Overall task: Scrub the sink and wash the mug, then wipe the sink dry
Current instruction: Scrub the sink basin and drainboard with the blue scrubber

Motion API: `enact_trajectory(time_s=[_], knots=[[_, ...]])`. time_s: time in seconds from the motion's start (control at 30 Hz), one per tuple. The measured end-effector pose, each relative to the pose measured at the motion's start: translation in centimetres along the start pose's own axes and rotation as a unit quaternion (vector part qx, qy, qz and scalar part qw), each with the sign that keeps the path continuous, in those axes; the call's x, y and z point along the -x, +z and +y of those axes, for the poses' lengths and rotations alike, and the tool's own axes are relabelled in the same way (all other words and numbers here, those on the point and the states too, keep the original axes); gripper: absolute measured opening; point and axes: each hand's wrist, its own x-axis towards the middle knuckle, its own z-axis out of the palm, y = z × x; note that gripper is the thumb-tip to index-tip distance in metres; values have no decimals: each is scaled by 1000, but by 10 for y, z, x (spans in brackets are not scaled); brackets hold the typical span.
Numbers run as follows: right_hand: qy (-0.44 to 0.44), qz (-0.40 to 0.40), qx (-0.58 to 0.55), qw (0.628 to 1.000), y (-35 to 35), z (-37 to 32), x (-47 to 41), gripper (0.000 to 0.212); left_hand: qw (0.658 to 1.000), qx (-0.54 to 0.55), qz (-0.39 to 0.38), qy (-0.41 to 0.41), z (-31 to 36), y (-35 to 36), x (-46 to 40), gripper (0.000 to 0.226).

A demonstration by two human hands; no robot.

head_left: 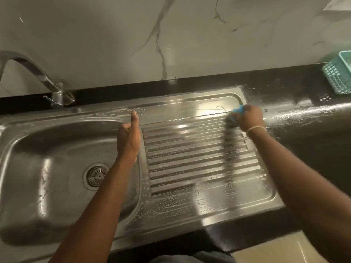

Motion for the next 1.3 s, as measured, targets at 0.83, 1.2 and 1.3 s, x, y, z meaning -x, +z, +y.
enact_trajectory(time_s=[0.83,1.2,1.3], knots=[[-33,48,136,989,12,-42,-27,22,995,-82,26,-48,5,2,-8,101],[-292,-227,-56,927,171,-258,105,29,992,-38,95,-71,-13,-10,-3,76],[-230,-191,-110,948,142,-219,73,26,993,-57,90,-56,-16,-12,-9,81]])
